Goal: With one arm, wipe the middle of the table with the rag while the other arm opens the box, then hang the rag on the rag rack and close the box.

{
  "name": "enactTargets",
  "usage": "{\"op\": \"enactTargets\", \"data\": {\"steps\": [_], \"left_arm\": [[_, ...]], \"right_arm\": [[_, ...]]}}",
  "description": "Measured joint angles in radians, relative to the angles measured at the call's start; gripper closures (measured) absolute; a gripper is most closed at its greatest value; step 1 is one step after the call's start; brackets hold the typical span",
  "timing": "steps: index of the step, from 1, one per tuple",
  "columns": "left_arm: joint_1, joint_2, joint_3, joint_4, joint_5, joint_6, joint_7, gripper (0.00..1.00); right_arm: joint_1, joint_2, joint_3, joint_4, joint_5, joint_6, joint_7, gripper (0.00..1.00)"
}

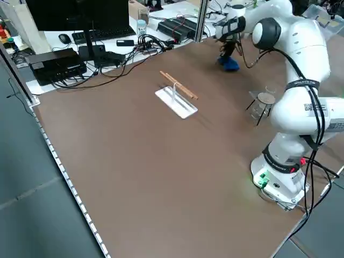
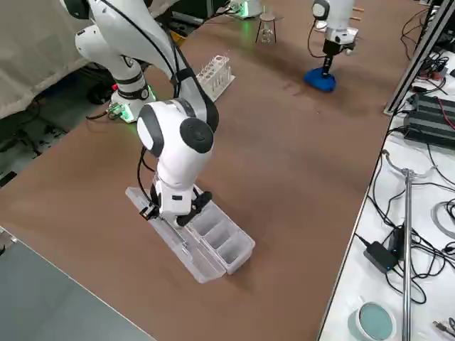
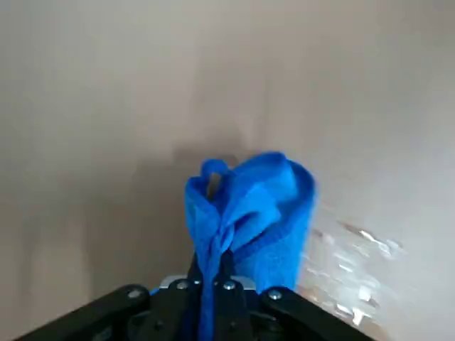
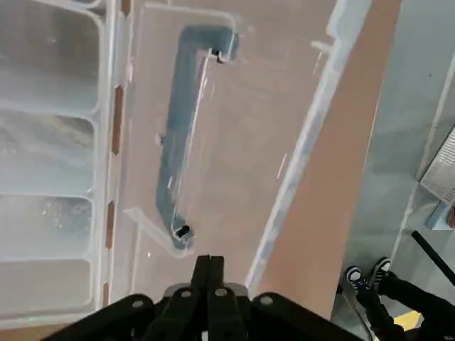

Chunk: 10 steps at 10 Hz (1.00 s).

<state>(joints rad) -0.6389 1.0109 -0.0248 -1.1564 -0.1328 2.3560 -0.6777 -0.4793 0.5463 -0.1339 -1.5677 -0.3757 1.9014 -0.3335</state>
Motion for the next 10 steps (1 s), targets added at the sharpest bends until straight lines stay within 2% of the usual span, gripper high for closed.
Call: {"op": "enactTargets", "data": {"steps": [3,4,5,6,7,8,10], "left_arm": [[-0.087,0.024,-0.012,0.001,0.000,0.105,-0.034,0.93],[-0.106,0.026,-0.024,0.002,0.000,0.134,-0.036,0.93],[-0.133,0.027,-0.034,0.004,0.000,0.160,-0.042,0.93],[-0.166,0.027,-0.036,0.011,0.000,0.178,-0.056,0.93],[-0.195,0.027,-0.036,0.019,0.000,0.184,-0.070,0.93],[-0.209,0.027,-0.035,0.024,0.000,0.187,-0.077,0.93],[-0.199,0.025,-0.020,0.029,0.000,0.162,-0.078,0.93]], "right_arm": [[0.001,0.017,0.010,0.002,0.013,0.031,-0.001,0.97],[0.010,0.017,0.022,0.011,0.051,-0.007,-0.001,0.95],[0.037,0.014,0.031,0.047,0.107,-0.104,0.000,0.94],[0.079,0.006,0.034,0.109,0.157,-0.228,0.002,0.85],[0.123,-0.008,0.036,0.178,0.210,-0.325,0.004,0.70],[0.162,-0.029,0.037,0.220,0.264,-0.363,0.015,0.56],[0.214,-0.088,0.038,0.244,0.388,-0.375,0.051,0.23]]}}
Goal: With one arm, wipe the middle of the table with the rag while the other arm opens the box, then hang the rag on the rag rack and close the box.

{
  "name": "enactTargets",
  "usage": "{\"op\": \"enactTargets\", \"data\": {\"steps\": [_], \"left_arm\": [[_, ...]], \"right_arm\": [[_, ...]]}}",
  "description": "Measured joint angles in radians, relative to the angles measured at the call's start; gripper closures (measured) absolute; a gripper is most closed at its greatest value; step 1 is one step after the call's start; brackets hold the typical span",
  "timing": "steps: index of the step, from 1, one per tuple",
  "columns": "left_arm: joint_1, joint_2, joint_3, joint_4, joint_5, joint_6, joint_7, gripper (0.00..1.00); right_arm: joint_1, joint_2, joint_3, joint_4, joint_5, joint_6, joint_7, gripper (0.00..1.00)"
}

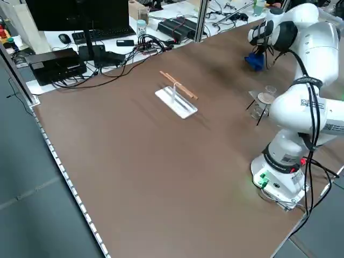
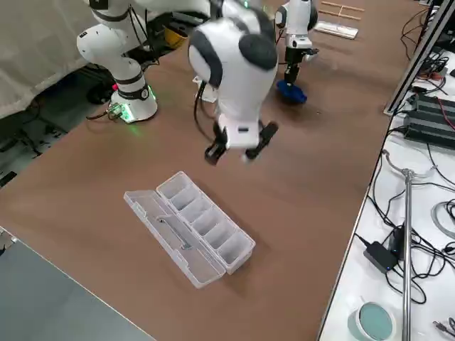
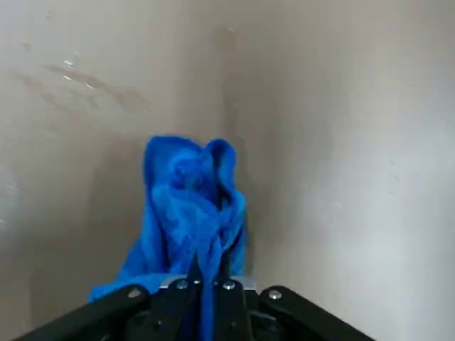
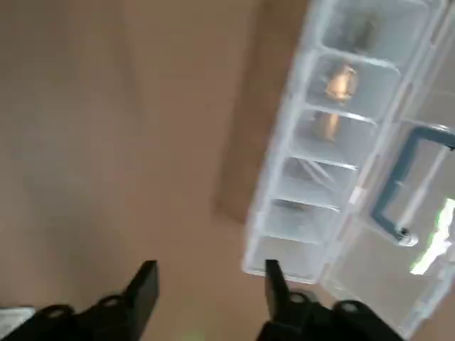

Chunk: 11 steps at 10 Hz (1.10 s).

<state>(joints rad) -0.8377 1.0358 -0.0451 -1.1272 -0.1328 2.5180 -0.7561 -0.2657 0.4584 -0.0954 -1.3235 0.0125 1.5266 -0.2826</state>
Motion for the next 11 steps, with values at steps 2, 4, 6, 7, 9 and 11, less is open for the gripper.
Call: {"op": "enactTargets", "data": {"steps": [2,4,6,7,9,11], "left_arm": [[0.044,-0.016,0.022,0.002,0.000,-0.134,0.007,0.93],[0.128,-0.028,0.026,-0.001,0.002,-0.294,0.049,0.93],[0.210,-0.050,0.034,-0.024,0.020,-0.419,0.069,0.93],[0.255,-0.077,0.036,-0.064,0.064,-0.452,0.087,0.93],[0.357,-0.155,0.040,-0.176,0.106,-0.465,0.141,0.93],[0.464,-0.233,0.040,-0.295,0.161,-0.468,0.184,0.93]], "right_arm": [[0.094,-0.075,0.005,0.001,0.033,-0.019,0.056,0.00],[0.227,-0.165,0.007,-0.014,0.034,-0.029,0.175,0.00],[0.305,-0.248,0.007,-0.058,0.034,-0.039,0.296,0.00],[0.318,-0.281,0.007,-0.094,0.034,-0.037,0.318,0.00],[0.318,-0.327,0.001,-0.163,0.034,-0.008,0.320,0.00],[0.317,-0.359,-0.003,-0.183,0.034,-0.010,0.320,0.00]]}}
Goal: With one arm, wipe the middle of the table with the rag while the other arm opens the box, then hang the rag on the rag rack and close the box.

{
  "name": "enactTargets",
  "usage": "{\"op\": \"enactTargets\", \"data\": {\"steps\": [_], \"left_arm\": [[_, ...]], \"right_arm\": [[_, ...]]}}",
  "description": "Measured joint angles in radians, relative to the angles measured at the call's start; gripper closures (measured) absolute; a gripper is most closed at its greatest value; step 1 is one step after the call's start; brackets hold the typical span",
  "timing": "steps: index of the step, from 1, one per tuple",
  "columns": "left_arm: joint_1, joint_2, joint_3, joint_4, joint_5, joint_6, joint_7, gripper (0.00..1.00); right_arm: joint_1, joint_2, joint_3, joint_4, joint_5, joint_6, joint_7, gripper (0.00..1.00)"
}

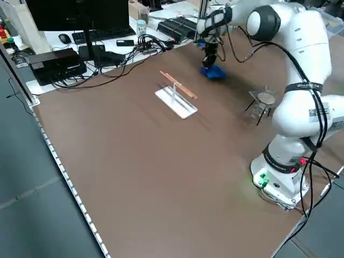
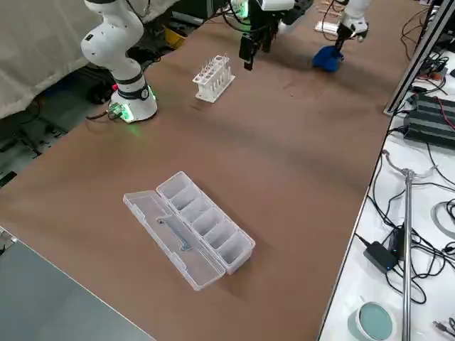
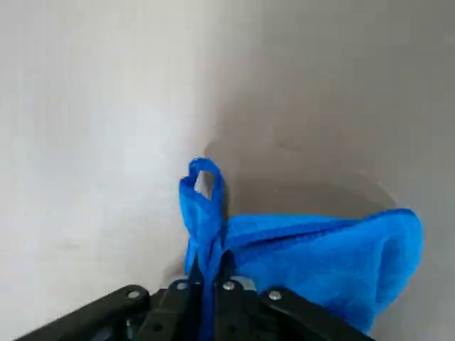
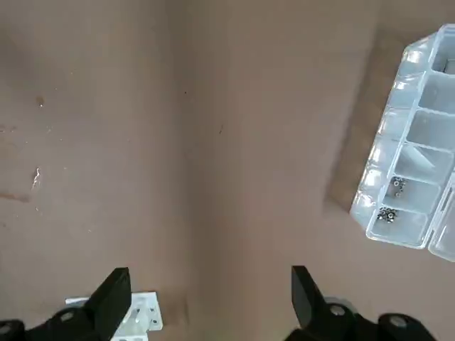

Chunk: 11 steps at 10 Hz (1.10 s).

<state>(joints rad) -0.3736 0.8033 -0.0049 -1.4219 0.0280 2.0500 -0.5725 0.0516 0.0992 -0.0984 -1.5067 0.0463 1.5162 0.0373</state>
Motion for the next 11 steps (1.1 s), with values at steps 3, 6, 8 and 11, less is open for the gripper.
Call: {"op": "enactTargets", "data": {"steps": [3,6,8,11], "left_arm": [[0.092,-0.162,-0.001,-0.159,0.021,0.002,0.010,0.93],[0.139,-0.375,0.002,-0.245,0.039,-0.092,0.032,0.93],[0.231,-0.469,0.004,-0.263,0.080,-0.178,0.180,0.93],[0.400,-0.511,0.006,-0.263,0.095,-0.203,0.437,0.93]], "right_arm": [[-0.004,-0.018,-0.008,-0.008,0.000,-0.003,0.000,0.00],[-0.005,-0.018,-0.011,-0.011,0.000,-0.003,0.000,0.04],[-0.005,-0.018,-0.011,-0.012,0.000,-0.003,0.000,0.07],[-0.025,-0.018,-0.017,-0.012,-0.002,-0.039,0.000,0.55]]}}
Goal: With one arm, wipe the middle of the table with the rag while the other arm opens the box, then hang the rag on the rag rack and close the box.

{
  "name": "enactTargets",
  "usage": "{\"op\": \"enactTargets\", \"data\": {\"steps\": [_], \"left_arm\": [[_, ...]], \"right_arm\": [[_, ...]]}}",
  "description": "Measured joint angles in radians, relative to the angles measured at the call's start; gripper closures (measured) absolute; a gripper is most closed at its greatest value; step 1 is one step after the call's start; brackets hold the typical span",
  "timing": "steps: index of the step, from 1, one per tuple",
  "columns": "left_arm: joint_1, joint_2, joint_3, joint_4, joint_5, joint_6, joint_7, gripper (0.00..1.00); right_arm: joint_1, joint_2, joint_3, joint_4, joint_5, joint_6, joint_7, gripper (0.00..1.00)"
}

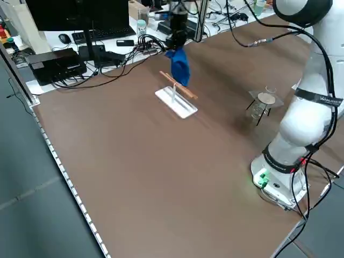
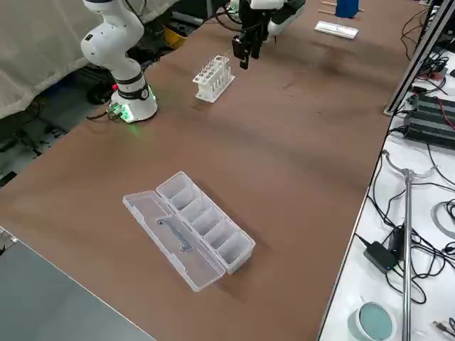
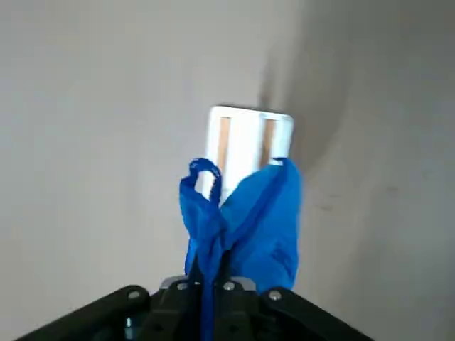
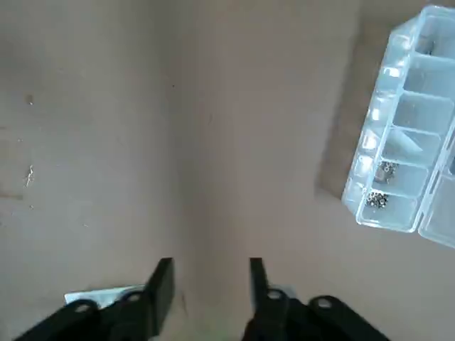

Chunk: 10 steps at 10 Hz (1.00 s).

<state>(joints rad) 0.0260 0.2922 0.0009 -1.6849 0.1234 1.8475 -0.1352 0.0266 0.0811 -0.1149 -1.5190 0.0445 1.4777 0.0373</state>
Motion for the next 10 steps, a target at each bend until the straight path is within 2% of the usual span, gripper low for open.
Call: {"op": "enactTargets", "data": {"steps": [2,3,6,8,9,10], "left_arm": [[0.041,0.015,0.000,0.003,0.010,0.004,0.054,0.93],[0.041,0.035,-0.001,0.013,0.019,0.009,0.056,0.93],[0.038,0.132,-0.008,0.088,0.022,0.020,0.056,0.93],[0.035,0.174,-0.012,0.110,0.022,0.020,0.053,0.90],[0.036,0.185,-0.012,0.111,0.022,0.019,0.051,0.83],[0.038,0.193,-0.012,0.110,0.022,0.019,0.050,0.70]], "right_arm": [[-0.068,0.000,-0.001,-0.001,-0.002,-0.038,-0.067,0.87],[-0.124,0.000,-0.003,-0.002,-0.002,-0.048,-0.153,0.99],[-0.296,0.001,-0.008,-0.005,-0.001,-0.054,-0.404,0.99],[-0.435,0.007,-0.010,-0.011,0.001,-0.051,-0.532,0.99],[-0.506,0.023,-0.011,-0.017,0.016,-0.037,-0.595,0.99],[-0.578,0.054,-0.011,-0.023,0.039,-0.008,-0.670,0.99]]}}
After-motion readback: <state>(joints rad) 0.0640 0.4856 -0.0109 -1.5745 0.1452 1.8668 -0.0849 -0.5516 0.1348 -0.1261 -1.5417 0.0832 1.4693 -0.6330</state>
